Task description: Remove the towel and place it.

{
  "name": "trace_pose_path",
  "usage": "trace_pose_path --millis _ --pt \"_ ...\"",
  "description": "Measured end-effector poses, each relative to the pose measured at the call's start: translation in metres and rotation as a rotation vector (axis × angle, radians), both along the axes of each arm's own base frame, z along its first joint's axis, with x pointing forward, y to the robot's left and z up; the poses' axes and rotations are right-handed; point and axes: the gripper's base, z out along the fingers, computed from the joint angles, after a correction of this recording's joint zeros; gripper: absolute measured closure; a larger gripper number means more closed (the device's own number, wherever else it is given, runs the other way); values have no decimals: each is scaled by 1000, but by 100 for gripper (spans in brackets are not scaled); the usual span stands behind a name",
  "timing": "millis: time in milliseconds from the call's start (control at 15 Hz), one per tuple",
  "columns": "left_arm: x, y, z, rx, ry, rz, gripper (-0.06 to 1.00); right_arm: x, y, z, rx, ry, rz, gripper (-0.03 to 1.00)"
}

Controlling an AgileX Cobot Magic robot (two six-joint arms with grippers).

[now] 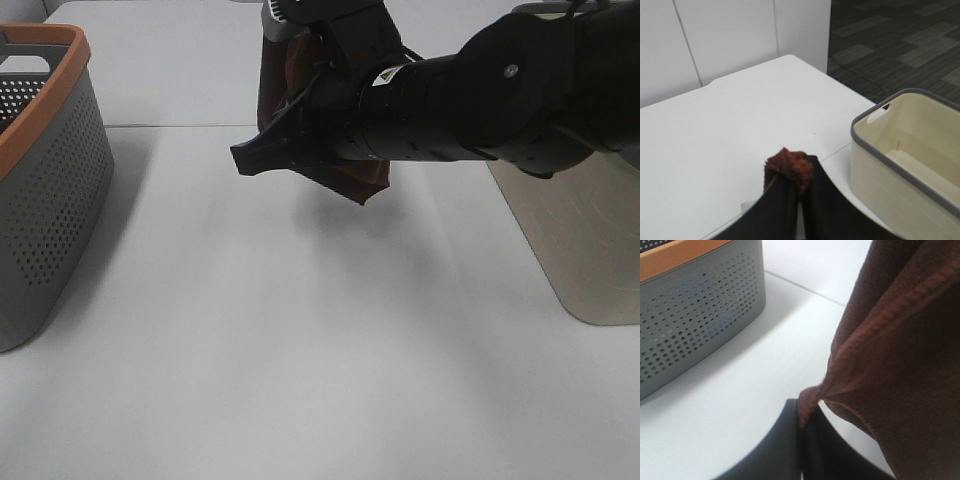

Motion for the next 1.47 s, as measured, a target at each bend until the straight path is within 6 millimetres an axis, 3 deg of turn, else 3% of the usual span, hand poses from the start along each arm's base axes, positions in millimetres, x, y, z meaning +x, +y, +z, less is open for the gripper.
trace_pose_path --millis 200,267,467,733,933,1467 --pt "4 12 -9 86 71 116 93 4 -17 4 -26 181 60 97" --pt "7 24 -16 135 141 171 93 18 -38 8 -29 293 55 97" --pt "13 46 -29 213 274 239 93 41 -65 27 -4 353 29 97" --pt "26 62 -59 306 449 302 93 69 -91 61 -9 262 -51 97" --pt "36 64 -70 328 457 304 93 87 -96 84 -63 171 -97 97" --pt "86 64 -81 204 165 313 93 149 -102 110 -245 -94 -282 97"
